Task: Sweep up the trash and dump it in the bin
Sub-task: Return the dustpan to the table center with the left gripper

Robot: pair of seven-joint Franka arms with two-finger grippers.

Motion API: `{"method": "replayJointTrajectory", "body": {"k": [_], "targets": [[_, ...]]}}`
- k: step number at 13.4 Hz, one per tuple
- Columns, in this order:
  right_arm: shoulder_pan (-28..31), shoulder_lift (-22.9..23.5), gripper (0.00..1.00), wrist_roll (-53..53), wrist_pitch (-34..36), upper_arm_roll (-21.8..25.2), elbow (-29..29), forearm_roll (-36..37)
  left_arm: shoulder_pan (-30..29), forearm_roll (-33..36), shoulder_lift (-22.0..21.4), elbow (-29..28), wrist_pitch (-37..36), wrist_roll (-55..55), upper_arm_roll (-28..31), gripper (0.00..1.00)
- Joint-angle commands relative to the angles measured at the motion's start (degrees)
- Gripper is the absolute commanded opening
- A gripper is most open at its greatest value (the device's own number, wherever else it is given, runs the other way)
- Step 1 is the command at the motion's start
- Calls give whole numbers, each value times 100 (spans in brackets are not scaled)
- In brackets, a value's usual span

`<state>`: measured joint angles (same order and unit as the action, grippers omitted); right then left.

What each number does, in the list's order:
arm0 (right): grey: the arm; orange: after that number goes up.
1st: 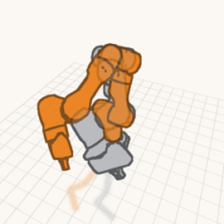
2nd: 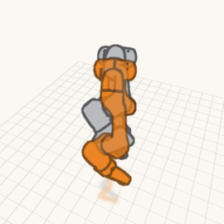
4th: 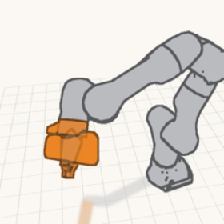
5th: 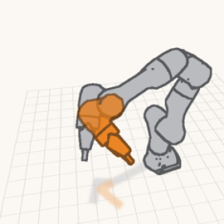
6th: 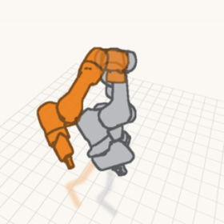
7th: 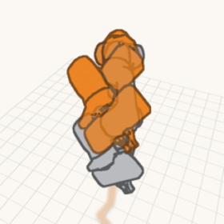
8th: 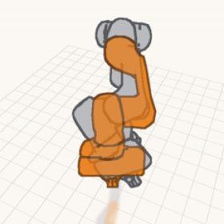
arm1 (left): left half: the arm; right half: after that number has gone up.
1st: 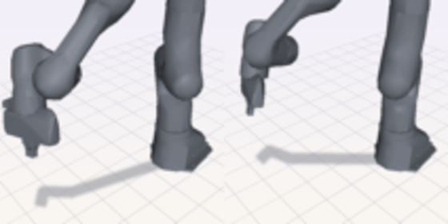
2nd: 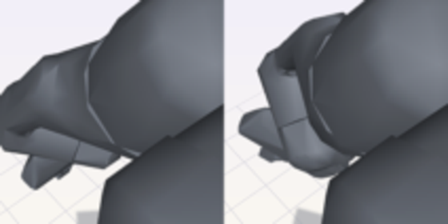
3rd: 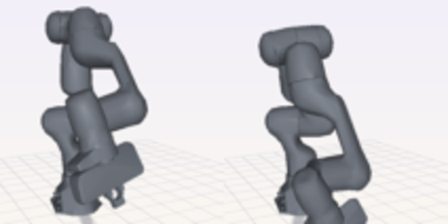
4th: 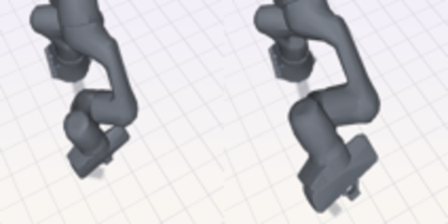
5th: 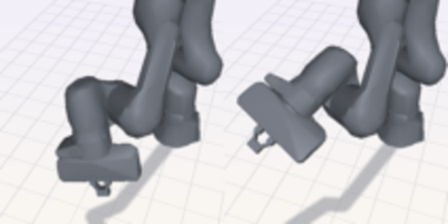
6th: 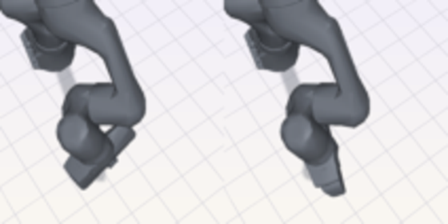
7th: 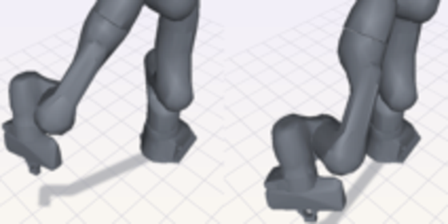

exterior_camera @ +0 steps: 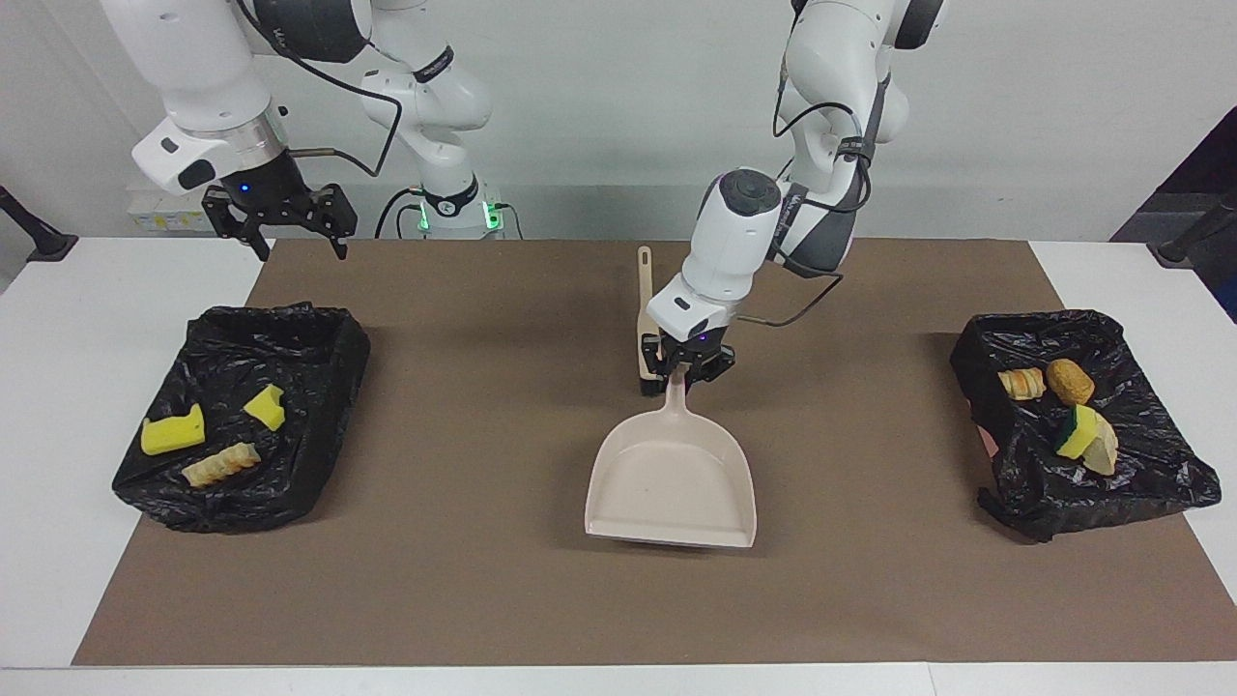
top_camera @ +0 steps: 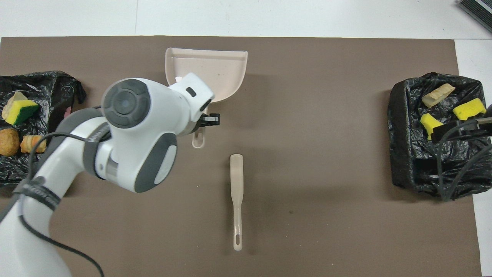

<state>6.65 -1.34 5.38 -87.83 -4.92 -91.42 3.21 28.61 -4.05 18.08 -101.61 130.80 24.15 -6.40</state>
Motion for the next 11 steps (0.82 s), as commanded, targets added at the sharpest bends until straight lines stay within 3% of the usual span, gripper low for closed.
{"method": "replayJointTrajectory", "body": {"k": [1, 4, 7, 11], "targets": [[20, 29, 100, -81, -14, -18, 54, -31, 206, -122, -76, -288, 174, -42, 113, 0], [20, 29, 100, -81, -14, -9, 54, -31, 206, -131, -85, -499, 262, -42, 104, 0], [20, 29, 100, -81, -14, -9, 54, -31, 330, -167, 345, -413, 867, 186, 104, 0], [20, 29, 100, -81, -14, -9, 54, -31, 374, -184, 346, -412, 851, 283, 122, 0]]}}
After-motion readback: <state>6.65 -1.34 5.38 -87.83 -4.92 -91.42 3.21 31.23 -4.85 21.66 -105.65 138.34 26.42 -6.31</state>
